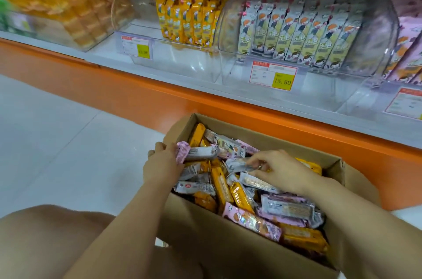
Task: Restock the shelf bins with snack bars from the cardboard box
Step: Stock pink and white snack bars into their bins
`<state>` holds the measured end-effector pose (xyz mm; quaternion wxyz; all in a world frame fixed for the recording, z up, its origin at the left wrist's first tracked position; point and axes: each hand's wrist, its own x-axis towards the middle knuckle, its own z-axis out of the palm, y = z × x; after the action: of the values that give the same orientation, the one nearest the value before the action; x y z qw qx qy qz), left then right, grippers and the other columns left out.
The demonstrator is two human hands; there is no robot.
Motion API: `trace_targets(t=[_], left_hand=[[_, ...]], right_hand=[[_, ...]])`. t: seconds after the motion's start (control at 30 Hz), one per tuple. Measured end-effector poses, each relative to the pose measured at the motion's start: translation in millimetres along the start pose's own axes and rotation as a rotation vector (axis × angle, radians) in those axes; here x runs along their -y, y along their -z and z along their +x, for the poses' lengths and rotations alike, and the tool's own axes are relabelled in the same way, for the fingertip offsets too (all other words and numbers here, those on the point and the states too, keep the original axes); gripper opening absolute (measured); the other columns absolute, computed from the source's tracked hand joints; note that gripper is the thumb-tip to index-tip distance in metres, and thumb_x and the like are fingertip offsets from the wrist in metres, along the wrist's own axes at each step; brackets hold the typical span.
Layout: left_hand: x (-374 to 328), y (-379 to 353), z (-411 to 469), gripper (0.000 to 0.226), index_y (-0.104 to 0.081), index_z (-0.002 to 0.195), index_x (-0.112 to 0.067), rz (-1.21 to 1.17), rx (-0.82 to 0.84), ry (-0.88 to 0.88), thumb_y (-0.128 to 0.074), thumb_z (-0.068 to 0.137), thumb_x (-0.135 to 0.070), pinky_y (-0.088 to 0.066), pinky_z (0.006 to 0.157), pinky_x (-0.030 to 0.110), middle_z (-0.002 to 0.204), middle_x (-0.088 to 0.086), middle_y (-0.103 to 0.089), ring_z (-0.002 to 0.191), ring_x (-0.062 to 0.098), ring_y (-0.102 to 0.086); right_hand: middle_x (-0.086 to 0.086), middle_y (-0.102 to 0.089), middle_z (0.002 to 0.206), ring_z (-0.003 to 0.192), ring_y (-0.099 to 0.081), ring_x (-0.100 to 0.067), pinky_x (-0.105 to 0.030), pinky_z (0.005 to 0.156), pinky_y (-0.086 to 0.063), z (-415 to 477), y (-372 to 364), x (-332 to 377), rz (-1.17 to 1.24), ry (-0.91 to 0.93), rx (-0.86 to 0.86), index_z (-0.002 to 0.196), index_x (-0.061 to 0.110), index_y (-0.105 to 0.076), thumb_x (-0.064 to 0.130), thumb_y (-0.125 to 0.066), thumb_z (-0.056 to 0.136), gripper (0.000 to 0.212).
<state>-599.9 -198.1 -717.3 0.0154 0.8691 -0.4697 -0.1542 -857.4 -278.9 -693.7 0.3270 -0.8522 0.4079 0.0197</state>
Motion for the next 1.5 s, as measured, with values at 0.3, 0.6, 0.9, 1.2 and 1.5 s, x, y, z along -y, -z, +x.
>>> trace_targets(t=[0.3,0.6,0.9,1.2,1.5], left_hand=[[-4,25,1,0.020,-0.054,0.094,-0.013,-0.004,0.024,-0.014,-0.062,0.079,-0.024,-0.035,0.056,0.025,0.097,0.007,-0.054,0.081,0.024,-0.055],[-52,77,-26,0.040,-0.060,0.109,-0.053,-0.520,0.319,-0.470,-0.065,0.070,-0.052,-0.052,0.087,0.030,0.109,-0.023,-0.064,0.101,-0.004,-0.061],[-137,146,-57,0.037,-0.054,0.124,-0.024,-0.792,0.587,-0.600,-0.063,0.088,-0.028,-0.057,0.078,0.032,0.091,-0.003,-0.072,0.080,0.011,-0.068],[-240,159,-91,0.023,-0.053,0.107,-0.002,-0.945,0.418,-0.787,-0.061,0.091,-0.017,-0.057,0.079,0.031,0.111,-0.002,-0.063,0.094,0.013,-0.070],[-344,169,-110,0.024,-0.055,0.102,-0.037,-0.740,0.142,-1.055,-0.069,0.085,-0.027,-0.054,0.074,0.026,0.100,-0.015,-0.064,0.080,0.005,-0.068]], right_hand=[[0.005,-0.063,0.113,0.094,-0.059,-0.009,-0.025,0.084,-0.049,-4,5,12,0.017,0.020,-0.005,0.120,0.025,-0.061,0.027,-0.060,0.092,0.028],[0.026,-0.033,0.134,0.120,-0.039,0.004,-0.023,0.101,-0.040,-25,55,59,0.246,0.175,-0.113,0.143,0.037,-0.032,0.035,-0.068,0.084,0.069],[0.008,-0.067,0.092,0.072,-0.058,-0.011,-0.023,0.067,-0.043,-96,131,37,0.352,0.085,-0.487,0.090,0.034,-0.064,0.023,-0.077,0.077,0.021],[0.012,-0.055,0.086,0.078,-0.051,0.006,-0.008,0.069,-0.036,-171,184,-1,0.321,0.040,-0.855,0.086,0.023,-0.054,0.019,-0.074,0.078,0.022],[0.024,-0.058,0.102,0.090,-0.056,-0.003,-0.022,0.072,-0.048,-193,224,-51,0.246,-0.015,-0.972,0.107,0.033,-0.056,0.028,-0.073,0.078,0.035]])
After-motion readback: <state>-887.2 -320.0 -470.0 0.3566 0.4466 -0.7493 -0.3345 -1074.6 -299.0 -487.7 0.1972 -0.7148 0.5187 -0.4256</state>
